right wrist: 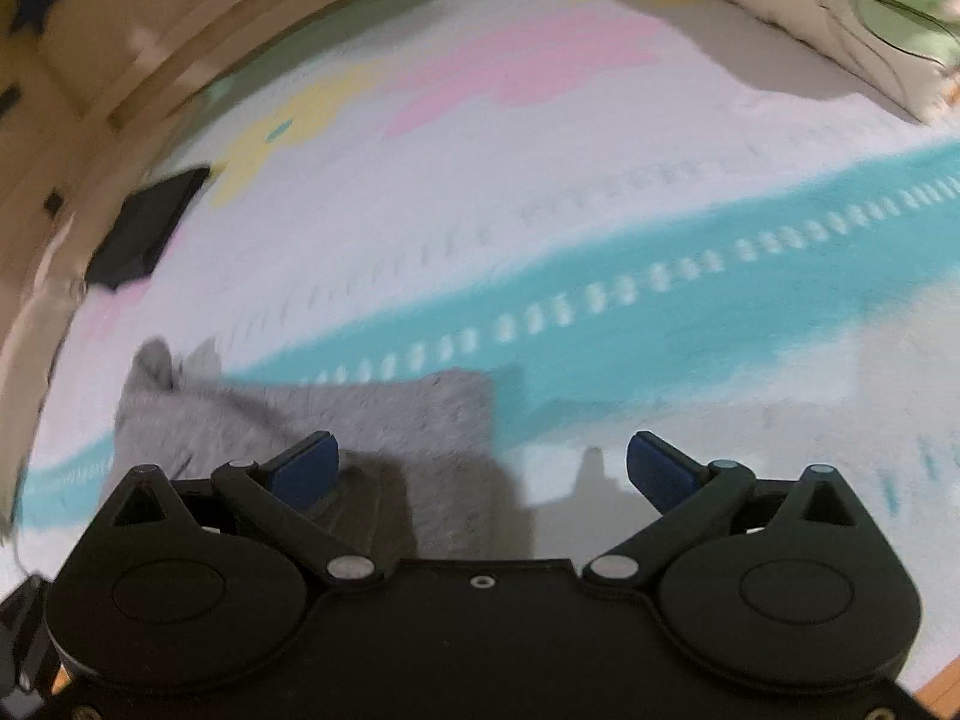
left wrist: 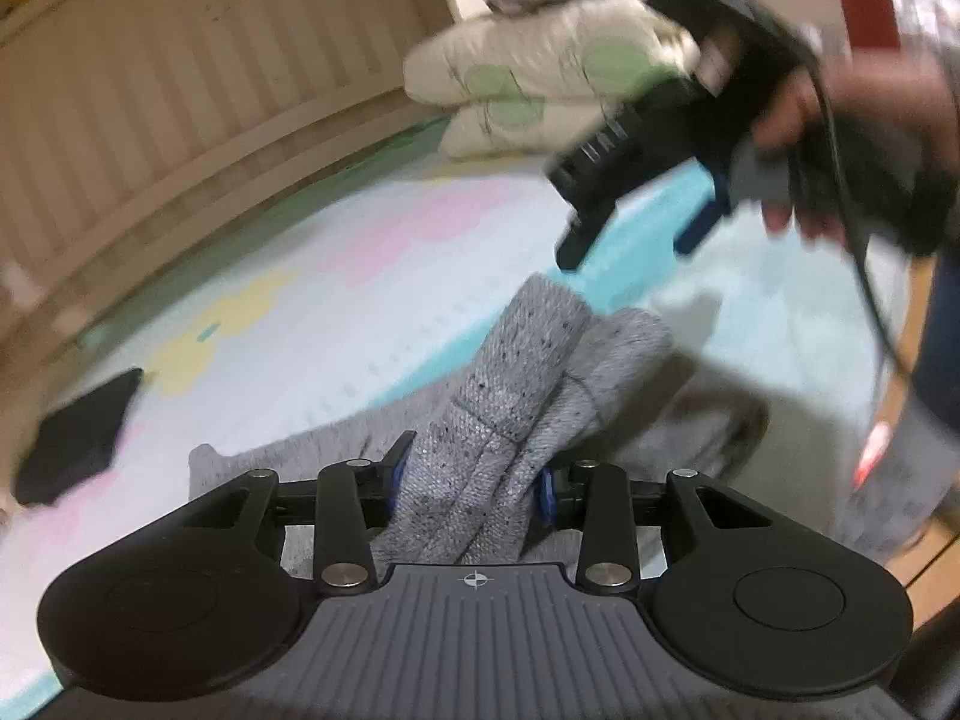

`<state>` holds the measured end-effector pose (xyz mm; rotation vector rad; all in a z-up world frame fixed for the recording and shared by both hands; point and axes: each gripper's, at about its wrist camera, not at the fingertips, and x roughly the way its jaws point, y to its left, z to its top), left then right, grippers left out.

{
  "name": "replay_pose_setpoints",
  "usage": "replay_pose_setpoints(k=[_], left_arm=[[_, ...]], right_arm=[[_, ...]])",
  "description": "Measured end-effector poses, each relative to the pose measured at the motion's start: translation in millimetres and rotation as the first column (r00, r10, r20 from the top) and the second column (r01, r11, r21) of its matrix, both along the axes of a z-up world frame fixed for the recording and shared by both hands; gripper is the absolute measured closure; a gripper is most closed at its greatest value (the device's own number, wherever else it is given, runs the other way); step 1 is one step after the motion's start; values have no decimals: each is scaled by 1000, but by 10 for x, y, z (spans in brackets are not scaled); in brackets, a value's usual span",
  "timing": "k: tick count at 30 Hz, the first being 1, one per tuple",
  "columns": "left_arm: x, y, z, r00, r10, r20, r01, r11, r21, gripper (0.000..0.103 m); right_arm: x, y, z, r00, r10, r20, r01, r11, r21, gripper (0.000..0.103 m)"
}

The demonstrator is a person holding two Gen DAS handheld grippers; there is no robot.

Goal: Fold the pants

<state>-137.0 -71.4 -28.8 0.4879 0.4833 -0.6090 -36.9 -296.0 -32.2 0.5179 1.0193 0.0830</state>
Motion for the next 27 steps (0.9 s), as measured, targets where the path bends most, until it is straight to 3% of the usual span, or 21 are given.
replay_pose_setpoints(k=[4, 7, 10, 13, 15, 17, 19, 23, 27], left_arm=[[-40, 212, 271, 1000, -24, 6, 25, 992, -125, 51], [-186, 189, 371, 993, -94, 67, 103, 984, -148, 34], [-287, 145, 395, 987, -137, 80, 148, 977, -154, 34], [12, 157, 337, 999, -42, -11, 40, 985, -171, 33], [274, 228, 264, 994, 57, -93, -73, 980, -183, 33], [526, 324, 185, 965, 160, -209, -197, 965, -172, 33], [755, 433, 41, 913, 242, -329, -306, 939, -156, 33], [1010, 523, -351, 811, 295, -505, -386, 919, -83, 33], [1108, 571, -399, 791, 276, -545, -421, 893, -158, 31]], right_arm=[[-26, -85, 41, 999, -29, 32, 28, 999, 31, 1], [0, -25, 49, 999, -12, 49, 10, 999, 42, 1], [26, 43, 50, 998, 18, 58, -21, 999, 45, 0], [23, 93, 31, 996, 62, 63, -69, 992, 108, 0], [11, 137, 7, 994, 98, 53, -106, 980, 171, 0], [-6, 198, -24, 990, 135, 40, -141, 966, 216, 0], [-24, 256, -40, 985, 168, 31, -171, 955, 244, 0], [-44, 387, -90, 972, 234, 3, -225, 932, 282, 0], [-65, 496, -176, 957, 285, -48, -260, 923, 284, 0]])
